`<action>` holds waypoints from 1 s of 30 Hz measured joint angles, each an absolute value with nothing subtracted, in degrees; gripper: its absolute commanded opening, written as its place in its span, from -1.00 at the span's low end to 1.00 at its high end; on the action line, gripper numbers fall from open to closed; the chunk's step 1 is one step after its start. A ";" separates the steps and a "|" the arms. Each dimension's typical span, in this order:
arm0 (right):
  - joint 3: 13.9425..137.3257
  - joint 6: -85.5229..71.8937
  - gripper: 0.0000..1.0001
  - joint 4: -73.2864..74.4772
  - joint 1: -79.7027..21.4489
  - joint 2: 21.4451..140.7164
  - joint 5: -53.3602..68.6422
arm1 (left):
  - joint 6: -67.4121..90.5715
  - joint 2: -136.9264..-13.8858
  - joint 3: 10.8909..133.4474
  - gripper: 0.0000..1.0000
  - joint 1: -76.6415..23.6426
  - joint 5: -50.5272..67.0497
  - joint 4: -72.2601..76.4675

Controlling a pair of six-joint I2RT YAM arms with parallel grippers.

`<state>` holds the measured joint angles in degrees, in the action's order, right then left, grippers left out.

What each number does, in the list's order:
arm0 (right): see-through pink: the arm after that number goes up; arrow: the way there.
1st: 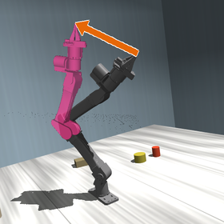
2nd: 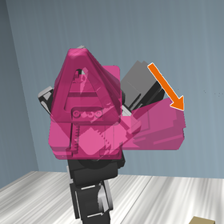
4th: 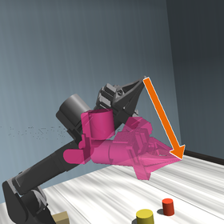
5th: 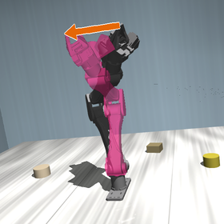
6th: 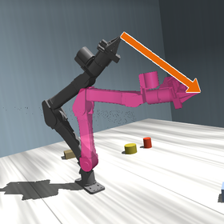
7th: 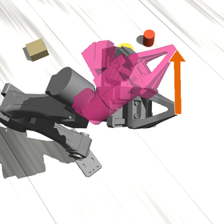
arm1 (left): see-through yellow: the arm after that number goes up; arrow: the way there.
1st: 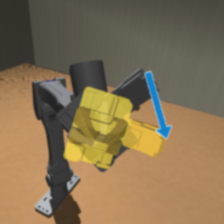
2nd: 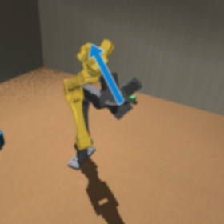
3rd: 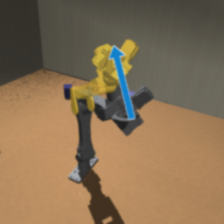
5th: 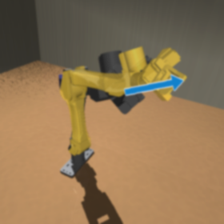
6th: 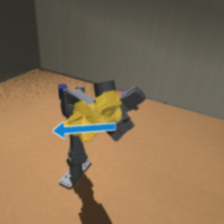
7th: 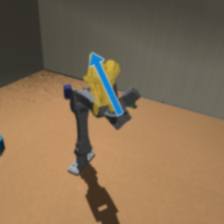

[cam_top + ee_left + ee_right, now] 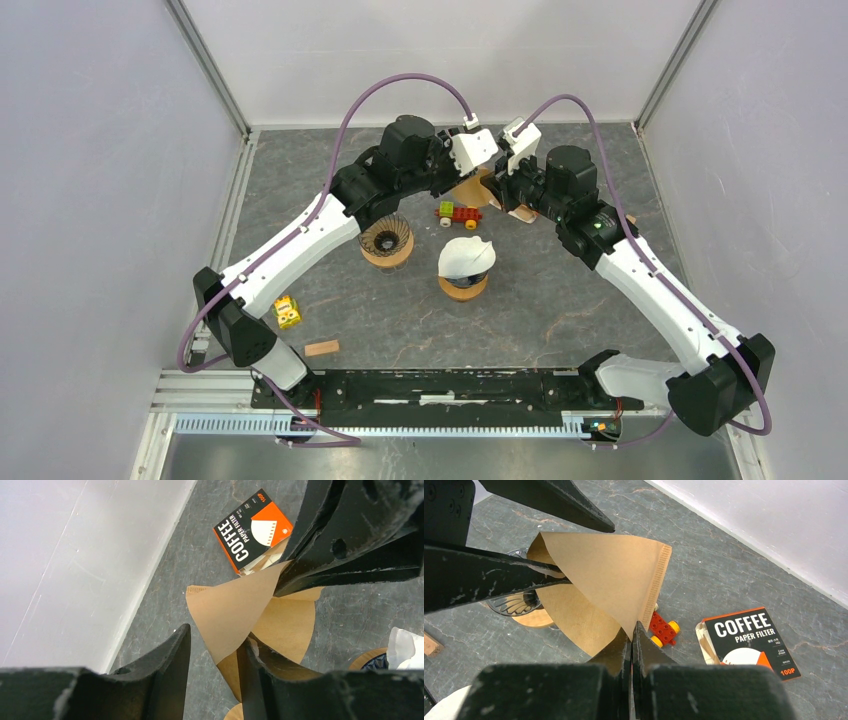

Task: Place the coffee filter in the dripper
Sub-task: Place the coffee filter in the coffee dripper.

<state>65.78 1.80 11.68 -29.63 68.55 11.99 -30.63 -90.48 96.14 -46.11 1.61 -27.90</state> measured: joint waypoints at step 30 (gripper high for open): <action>66.28 0.40 -0.33 11.22 -29.63 68.75 11.99 | -23.00 -90.48 96.14 -0.95 -47.31 -4.10 -26.22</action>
<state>66.28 0.40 11.22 -29.63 68.75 11.99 -23.00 -90.48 96.14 -47.31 -4.10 -26.22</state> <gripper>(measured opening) 0.209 0.059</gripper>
